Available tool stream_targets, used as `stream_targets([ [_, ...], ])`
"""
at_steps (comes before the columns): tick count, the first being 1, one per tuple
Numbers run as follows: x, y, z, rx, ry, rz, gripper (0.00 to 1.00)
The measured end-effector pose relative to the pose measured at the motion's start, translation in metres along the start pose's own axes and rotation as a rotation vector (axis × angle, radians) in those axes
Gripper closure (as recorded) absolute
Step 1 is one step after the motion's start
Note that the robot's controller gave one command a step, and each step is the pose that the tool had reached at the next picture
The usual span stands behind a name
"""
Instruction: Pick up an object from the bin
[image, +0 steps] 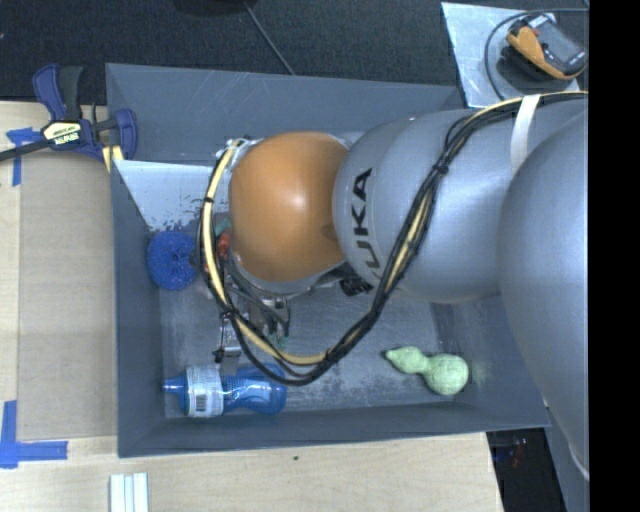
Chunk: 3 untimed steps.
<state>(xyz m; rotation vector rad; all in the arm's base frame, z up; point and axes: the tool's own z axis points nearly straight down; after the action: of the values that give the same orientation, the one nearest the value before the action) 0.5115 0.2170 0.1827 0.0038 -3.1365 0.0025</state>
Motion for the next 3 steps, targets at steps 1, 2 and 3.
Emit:
stream_targets([
  [1,-0.002,-0.001,-0.004,-0.003,-0.008,0.003,0.0],
  [2,0.01,-0.023,0.043,-0.003,-0.011,-0.114,0.0],
  [3,0.009,-0.07,0.018,-0.002,-0.007,-0.347,0.0],
])
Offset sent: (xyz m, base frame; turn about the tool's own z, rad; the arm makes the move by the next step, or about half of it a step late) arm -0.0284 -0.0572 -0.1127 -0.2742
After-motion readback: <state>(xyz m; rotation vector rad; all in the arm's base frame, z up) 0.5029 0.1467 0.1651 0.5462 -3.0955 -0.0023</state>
